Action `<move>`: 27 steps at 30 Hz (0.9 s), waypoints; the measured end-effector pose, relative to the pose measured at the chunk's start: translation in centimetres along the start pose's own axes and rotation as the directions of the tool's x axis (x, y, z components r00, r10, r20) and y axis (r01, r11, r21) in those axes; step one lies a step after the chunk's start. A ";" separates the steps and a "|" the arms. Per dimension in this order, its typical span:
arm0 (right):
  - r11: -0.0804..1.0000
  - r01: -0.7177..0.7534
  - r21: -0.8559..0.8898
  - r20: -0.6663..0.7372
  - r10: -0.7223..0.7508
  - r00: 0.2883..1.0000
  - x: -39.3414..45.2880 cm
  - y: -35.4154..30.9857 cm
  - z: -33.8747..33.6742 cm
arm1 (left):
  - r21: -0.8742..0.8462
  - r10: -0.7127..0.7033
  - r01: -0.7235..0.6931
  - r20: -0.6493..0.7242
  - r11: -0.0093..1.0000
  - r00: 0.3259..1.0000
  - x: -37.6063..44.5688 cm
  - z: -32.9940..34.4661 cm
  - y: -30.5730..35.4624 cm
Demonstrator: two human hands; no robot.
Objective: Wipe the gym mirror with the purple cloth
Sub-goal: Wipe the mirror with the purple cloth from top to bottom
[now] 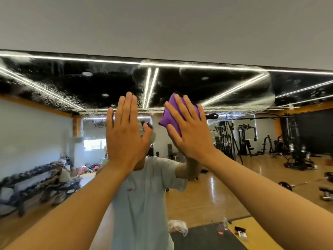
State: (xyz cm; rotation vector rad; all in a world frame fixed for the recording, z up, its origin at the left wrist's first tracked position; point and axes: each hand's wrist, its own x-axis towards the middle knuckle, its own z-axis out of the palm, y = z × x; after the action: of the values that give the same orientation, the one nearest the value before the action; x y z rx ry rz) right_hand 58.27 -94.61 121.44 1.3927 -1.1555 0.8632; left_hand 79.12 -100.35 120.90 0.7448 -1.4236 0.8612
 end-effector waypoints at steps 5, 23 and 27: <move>0.905 -0.417 0.083 -0.047 0.421 0.906 -2.2 8.4 -1.7 | 0.045 0.010 -0.010 0.005 0.999 1.000 0.0 -0.1 0.0; 0.995 0.093 0.033 0.134 -0.096 0.986 -7.1 -6.5 0.5 | 0.029 0.016 -0.016 0.003 0.999 1.000 -0.1 -0.3 0.0; 0.982 0.190 -0.004 0.108 -0.188 0.976 -6.6 -0.8 -0.3 | -0.004 0.018 -0.018 0.008 1.000 1.000 0.1 -0.5 0.1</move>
State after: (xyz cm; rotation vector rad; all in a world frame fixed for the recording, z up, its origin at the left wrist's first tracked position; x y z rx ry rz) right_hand 57.36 -93.17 115.06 1.5253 -1.0864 0.6514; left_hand 79.27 -99.82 120.93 0.7342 -1.4404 0.8695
